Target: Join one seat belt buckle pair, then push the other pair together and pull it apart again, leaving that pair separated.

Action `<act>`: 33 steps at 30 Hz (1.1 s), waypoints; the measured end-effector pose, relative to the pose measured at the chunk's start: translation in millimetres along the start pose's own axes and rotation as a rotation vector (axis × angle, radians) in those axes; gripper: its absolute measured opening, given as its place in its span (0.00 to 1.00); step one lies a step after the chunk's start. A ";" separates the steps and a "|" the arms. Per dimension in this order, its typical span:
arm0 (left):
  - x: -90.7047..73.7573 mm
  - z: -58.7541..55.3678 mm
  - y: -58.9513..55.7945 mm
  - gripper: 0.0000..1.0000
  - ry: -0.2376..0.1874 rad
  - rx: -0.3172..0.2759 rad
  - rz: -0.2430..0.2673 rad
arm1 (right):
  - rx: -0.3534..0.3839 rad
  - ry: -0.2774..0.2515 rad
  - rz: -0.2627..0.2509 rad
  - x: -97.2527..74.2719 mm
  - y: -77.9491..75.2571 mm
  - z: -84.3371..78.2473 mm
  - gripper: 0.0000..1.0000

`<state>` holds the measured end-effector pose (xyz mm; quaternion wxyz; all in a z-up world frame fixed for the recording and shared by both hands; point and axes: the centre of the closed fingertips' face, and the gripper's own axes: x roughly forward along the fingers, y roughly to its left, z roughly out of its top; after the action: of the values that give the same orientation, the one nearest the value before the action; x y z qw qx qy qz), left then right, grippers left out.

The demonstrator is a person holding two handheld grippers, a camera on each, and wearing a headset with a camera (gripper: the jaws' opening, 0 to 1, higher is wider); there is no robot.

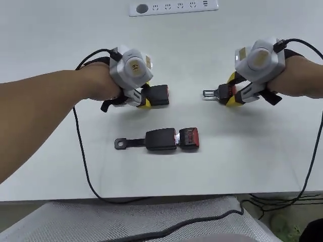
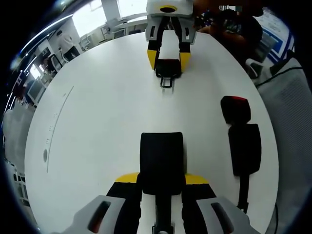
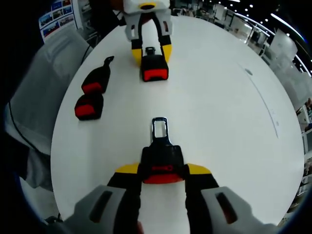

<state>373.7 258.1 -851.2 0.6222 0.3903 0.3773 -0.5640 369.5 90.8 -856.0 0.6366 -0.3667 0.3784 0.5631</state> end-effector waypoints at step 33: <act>2.7 -2.1 0.9 0.32 0.001 -0.007 -0.010 | -0.097 -0.063 -0.048 33.2 0.0 74.5 0.35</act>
<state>374.8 258.9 -854.5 0.6204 0.3866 0.3816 -0.5657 377.3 172.0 -852.6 0.6428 -0.3883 0.3217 0.5767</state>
